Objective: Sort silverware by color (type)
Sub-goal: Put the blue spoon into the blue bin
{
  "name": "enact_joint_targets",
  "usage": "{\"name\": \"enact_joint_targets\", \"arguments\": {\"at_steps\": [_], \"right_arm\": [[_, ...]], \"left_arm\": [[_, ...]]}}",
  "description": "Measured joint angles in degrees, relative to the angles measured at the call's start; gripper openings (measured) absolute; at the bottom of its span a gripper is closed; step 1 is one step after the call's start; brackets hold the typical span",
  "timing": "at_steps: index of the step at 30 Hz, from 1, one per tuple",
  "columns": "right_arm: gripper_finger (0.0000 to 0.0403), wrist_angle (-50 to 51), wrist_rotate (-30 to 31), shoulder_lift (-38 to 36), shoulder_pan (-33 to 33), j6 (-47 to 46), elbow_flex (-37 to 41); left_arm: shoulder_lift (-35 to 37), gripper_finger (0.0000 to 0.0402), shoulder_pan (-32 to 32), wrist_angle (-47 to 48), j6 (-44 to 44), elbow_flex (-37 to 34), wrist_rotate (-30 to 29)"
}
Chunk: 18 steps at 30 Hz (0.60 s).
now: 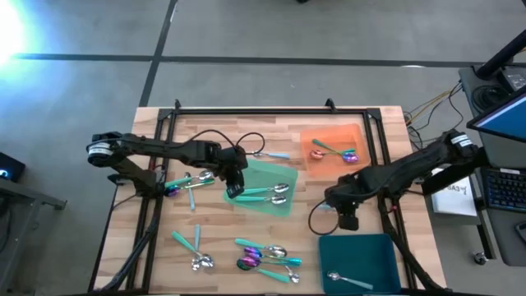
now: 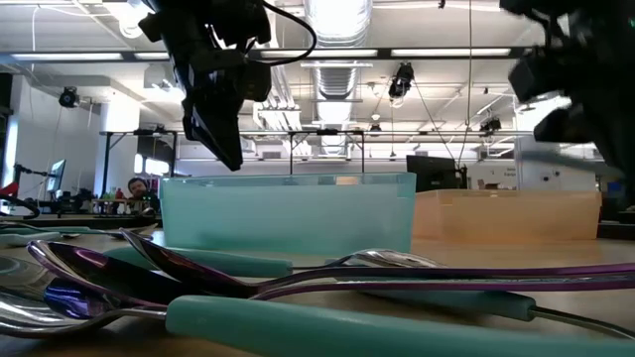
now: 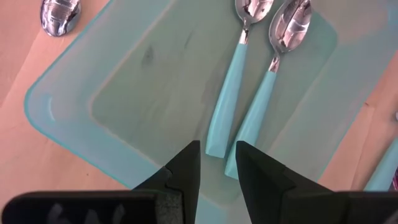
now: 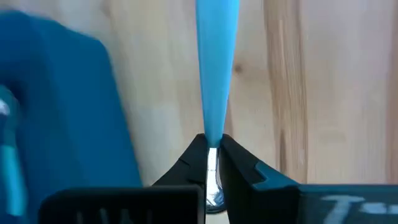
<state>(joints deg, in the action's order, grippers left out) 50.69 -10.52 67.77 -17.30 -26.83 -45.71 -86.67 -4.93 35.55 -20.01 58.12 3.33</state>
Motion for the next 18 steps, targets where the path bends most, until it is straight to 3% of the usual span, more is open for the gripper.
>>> {"name": "enact_joint_targets", "arguments": {"at_steps": [8, 18], "right_arm": [[0.0012, 0.01, -2.34, -1.75, -4.3, -3.85, -8.35], [0.0012, -0.2, -6.75, 4.02, -19.4, -18.78, -13.11]], "left_arm": [[-0.01, 0.0086, 0.0, 0.01, 0.0, -1.0, -0.03], [-0.02, 0.0086, 0.0, 0.0, 0.0, -1.17, -2.86]]}}
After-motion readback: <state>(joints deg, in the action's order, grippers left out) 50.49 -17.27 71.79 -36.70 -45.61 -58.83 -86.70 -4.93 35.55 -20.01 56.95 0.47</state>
